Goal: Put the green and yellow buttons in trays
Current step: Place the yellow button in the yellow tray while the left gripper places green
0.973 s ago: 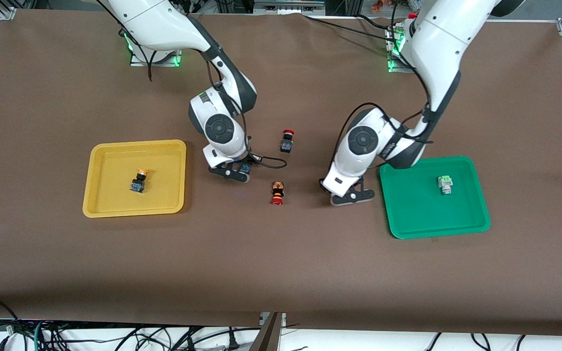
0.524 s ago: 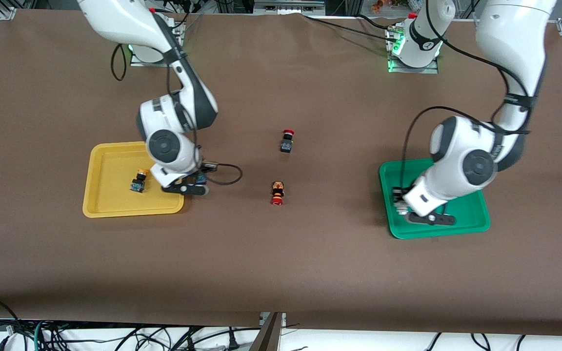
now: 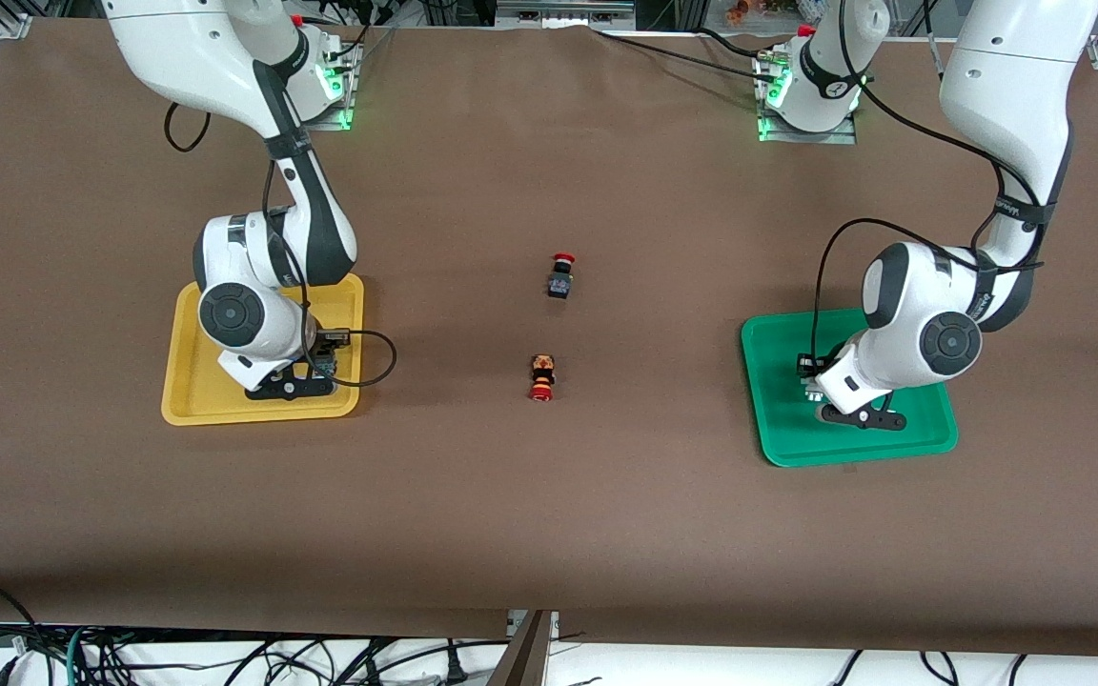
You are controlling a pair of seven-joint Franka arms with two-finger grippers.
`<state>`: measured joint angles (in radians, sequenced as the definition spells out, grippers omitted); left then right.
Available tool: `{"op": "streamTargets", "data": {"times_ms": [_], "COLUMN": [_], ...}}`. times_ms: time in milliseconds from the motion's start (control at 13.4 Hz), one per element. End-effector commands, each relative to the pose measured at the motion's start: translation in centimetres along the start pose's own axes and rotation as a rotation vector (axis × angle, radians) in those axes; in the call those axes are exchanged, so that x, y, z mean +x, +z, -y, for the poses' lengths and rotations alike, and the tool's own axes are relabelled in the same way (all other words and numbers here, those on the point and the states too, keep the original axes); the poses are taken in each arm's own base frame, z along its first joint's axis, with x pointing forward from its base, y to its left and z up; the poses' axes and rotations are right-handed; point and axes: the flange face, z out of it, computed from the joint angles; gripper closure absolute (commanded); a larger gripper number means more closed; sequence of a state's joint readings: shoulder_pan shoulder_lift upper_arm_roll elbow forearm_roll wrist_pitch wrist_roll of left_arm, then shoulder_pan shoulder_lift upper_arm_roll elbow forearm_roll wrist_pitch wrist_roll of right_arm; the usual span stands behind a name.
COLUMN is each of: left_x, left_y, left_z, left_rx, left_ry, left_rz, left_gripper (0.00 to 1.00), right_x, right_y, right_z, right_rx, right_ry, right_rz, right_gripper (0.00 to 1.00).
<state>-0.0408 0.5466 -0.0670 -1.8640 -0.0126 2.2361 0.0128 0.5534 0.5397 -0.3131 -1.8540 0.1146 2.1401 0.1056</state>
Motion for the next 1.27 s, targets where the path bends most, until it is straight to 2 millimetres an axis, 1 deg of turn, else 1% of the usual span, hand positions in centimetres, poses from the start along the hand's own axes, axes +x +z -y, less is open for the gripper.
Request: {"op": "streamTargets", "data": {"times_ms": [0, 75, 150, 225, 299, 374, 524, 599, 674, 749, 973, 1123, 1198], "left_x": [0.1, 0.3, 0.4, 0.4, 0.3, 0.0, -1.2, -2.1, -3.6, -5.0, -8.9, -10.8, -11.1], "left_y": [-3.4, -5.7, -8.1, -10.9, -14.4, -17.8, -24.0, -26.7, -28.7, -30.3, -34.0, -36.1, -36.3], "left_z": [-0.2, -0.5, -0.8, -0.8, -1.1, -1.3, -1.5, -1.5, -1.1, -0.6, -0.7, 0.3, 1.4], "left_rx": [-0.009, -0.007, -0.007, -0.005, -0.004, -0.004, -0.006, -0.008, -0.009, -0.01, -0.007, -0.006, -0.009], "left_ry": [-0.007, -0.001, 0.004, 0.006, 0.01, 0.011, 0.01, -0.007, -0.042, -0.083, -0.15, -0.173, -0.191], "left_rz": [-0.05, -0.089, -0.129, -0.177, -0.224, -0.23, -0.145, -0.125, -0.114, -0.11, -0.07, -0.078, -0.079], "left_gripper": [0.0, 0.0, 0.0, 0.0, 0.0, 0.0, 0.0, 0.0, 0.0, 0.0, 0.0, 0.0, 0.0], "right_x": [-0.3, -0.3, -0.3, -0.2, -0.2, -0.2, -0.5, -0.8, -1.2, -1.6, -3.9, -5.8, -7.0], "right_y": [0.2, 0.7, 0.8, 0.7, -0.1, -1.2, -4.0, -5.2, -6.9, -8.5, -14.0, -18.0, -19.7], "right_z": [-0.6, -0.8, -1.4, -1.6, -1.5, -1.3, -0.9, -0.8, -0.7, 0.0, 0.6, -0.1, -0.6], "right_rx": [0.013, 0.016, 0.019, 0.02, 0.025, 0.031, 0.049, 0.057, 0.071, 0.085, 0.124, 0.148, 0.155], "right_ry": [-0.018, -0.024, -0.014, -0.01, -0.012, -0.007, -0.004, -0.003, 0.008, 0.013, 0.013, 0.003, -0.003], "right_rz": [-0.007, -0.013, -0.013, -0.015, -0.019, -0.029, -0.053, -0.059, -0.078, -0.098, -0.125, -0.132, -0.128], "right_gripper": [0.69, 0.52, 0.21, 0.04, 0.02, 0.02, 0.01, 0.01, 0.01, 0.01, 0.01, 0.01, 0.01]}}
